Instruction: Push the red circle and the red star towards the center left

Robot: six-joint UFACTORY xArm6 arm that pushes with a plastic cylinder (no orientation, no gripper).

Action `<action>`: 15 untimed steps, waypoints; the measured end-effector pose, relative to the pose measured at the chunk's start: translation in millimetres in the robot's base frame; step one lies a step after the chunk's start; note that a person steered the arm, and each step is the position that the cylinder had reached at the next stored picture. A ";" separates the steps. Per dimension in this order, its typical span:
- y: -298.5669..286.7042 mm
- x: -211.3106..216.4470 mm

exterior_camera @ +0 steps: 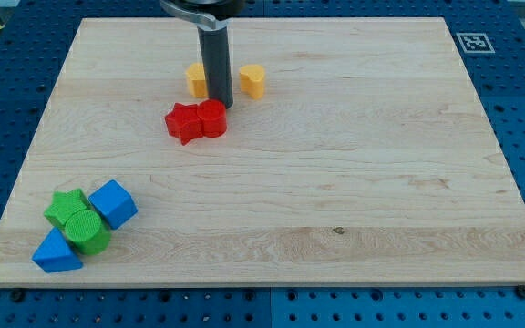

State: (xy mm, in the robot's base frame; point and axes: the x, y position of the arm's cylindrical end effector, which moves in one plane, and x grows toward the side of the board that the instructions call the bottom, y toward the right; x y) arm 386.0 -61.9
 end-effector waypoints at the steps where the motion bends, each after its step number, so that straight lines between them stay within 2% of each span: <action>1: 0.0 12.1; 5: 23.7 18.1; 6: 32.3 49.9; 7: 32.6 59.4; 9: 9.9 56.9; 11: -15.6 33.5; 15: -63.3 31.3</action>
State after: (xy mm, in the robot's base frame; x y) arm 417.3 -125.2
